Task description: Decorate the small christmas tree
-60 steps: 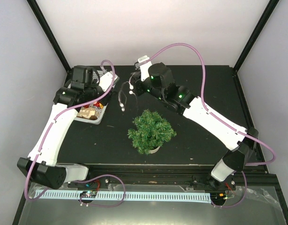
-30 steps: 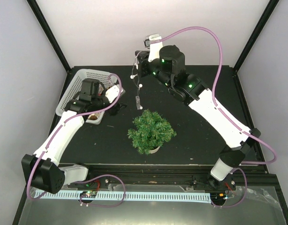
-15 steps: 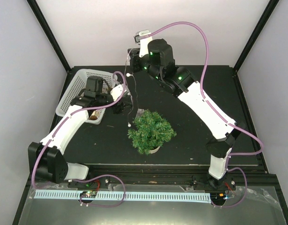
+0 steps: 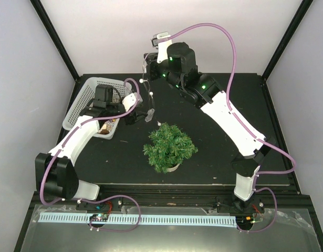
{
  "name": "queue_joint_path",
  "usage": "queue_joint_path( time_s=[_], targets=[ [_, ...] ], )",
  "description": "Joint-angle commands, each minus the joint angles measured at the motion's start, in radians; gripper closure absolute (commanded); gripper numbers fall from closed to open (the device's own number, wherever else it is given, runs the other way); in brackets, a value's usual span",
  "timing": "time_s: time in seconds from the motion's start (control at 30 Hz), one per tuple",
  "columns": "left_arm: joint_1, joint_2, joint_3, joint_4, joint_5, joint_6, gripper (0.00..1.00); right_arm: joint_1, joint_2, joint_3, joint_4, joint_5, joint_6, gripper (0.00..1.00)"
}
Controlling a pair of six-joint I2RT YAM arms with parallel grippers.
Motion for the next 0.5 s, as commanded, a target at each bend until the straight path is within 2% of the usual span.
queue_joint_path(
  time_s=[0.0,0.27,0.47],
  targets=[
    [0.03,0.009,-0.005,0.021,0.084,0.053,0.45,-0.007,0.009,0.038,0.005,0.003,-0.013,0.99],
    [0.032,0.019,-0.045,0.021,0.161,0.112,0.45,-0.008,0.019,0.055,0.002,-0.014,0.002,0.99],
    [0.031,0.051,-0.085,0.14,0.149,0.075,0.45,-0.009,0.025,0.063,-0.001,-0.043,0.021,0.99]
  ],
)
